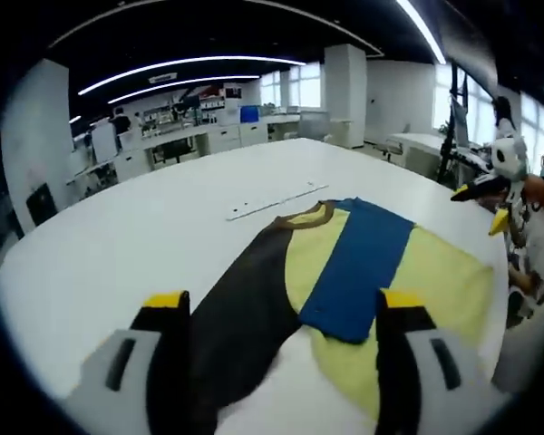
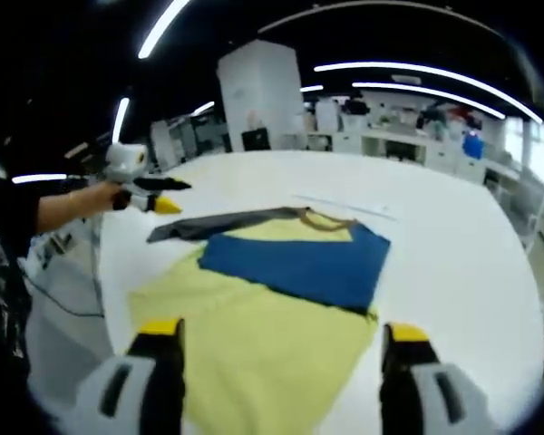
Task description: Fold the garment on the visible template until the final outline fits inside the template.
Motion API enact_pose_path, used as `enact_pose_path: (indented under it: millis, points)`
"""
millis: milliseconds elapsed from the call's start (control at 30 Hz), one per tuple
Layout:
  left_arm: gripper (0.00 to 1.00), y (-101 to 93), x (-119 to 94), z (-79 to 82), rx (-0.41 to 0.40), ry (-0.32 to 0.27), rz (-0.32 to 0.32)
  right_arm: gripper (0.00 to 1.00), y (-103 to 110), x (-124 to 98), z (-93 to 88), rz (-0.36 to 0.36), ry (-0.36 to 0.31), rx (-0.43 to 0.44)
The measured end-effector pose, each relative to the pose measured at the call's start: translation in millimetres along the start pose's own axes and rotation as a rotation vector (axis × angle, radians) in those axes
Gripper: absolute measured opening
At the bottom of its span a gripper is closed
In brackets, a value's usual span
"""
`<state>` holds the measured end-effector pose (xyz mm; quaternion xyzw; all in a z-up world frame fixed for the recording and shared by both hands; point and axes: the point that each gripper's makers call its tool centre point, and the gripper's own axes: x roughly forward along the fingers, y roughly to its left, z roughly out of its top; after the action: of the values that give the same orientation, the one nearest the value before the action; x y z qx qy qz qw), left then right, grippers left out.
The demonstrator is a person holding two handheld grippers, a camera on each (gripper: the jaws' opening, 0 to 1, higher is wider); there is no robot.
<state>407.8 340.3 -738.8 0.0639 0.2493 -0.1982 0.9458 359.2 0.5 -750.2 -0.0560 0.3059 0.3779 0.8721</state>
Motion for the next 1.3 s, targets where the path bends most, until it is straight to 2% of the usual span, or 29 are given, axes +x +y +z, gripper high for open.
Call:
enact_pose_path:
  millis: [167,467,533,667,800,833,967,1000,1033,1067,1100,1133,1167,1200,1267,1300]
  points:
    - [0.80,24.0,-22.7,-22.6,-0.076,0.006,0.077,0.92,8.0,-2.1,-0.2,0.021,-0.003,-0.022]
    - [0.76,65.8,-57.3,-70.0,-0.209,0.033,0.256,0.96,23.1,-9.2,-0.9,0.054,-0.005,-0.052]
    - [0.75,63.9,-62.1,-73.7,-0.221,0.037,0.281,0.98,26.3,-11.0,-1.5,0.058,-0.005,-0.057]
    - [0.71,82.5,-72.8,-89.2,-0.267,0.038,0.362,0.99,29.8,-13.4,-3.9,0.063,0.002,-0.069]
    - [0.67,95.0,-81.0,-108.8,-0.362,0.045,0.436,0.99,31.5,-14.8,-6.0,0.060,0.013,-0.072]
    - [0.64,98.9,-83.7,-114.9,-0.372,0.051,0.465,0.99,31.4,-14.9,-6.3,0.056,0.014,-0.073]
    - [0.60,101.6,-87.0,-131.0,-0.407,0.066,0.507,0.99,31.2,-14.7,-7.9,0.044,0.021,-0.077]
    - [0.58,106.0,-89.5,-137.4,-0.419,0.083,0.551,0.99,31.2,-14.5,-8.5,0.041,0.023,-0.076]
    - [0.56,109.5,-92.8,-143.6,-0.412,0.104,0.598,0.99,31.1,-14.2,-8.9,0.040,0.023,-0.075]
    - [0.54,111.8,-93.7,-146.8,-0.358,0.122,0.625,0.99,31.0,-13.8,-9.3,0.038,0.022,-0.071]
    - [0.51,110.6,-93.3,-148.0,-0.398,0.099,0.649,0.99,31.0,-13.4,-9.8,0.038,0.023,-0.067]
    - [0.50,106.4,-91.1,-151.0,-0.520,0.064,0.659,0.99,31.3,-12.8,-10.2,0.035,0.024,-0.065]
    - [0.48,108.0,-88.8,-154.2,-0.563,0.053,0.654,0.98,31.5,-12.4,-10.6,0.033,0.026,-0.065]
    - [0.44,112.8,-90.0,-159.2,-0.543,0.067,0.679,0.98,31.2,-12.1,-11.4,0.030,0.031,-0.068]
    - [0.38,121.6,-88.4,-166.2,-0.469,0.112,0.684,0.98,30.8,-12.4,-11.8,0.027,0.033,-0.074]
    - [0.37,122.7,-85.5,-165.8,-0.479,0.095,0.690,0.98,30.3,-12.9,-11.8,0.025,0.033,-0.075]
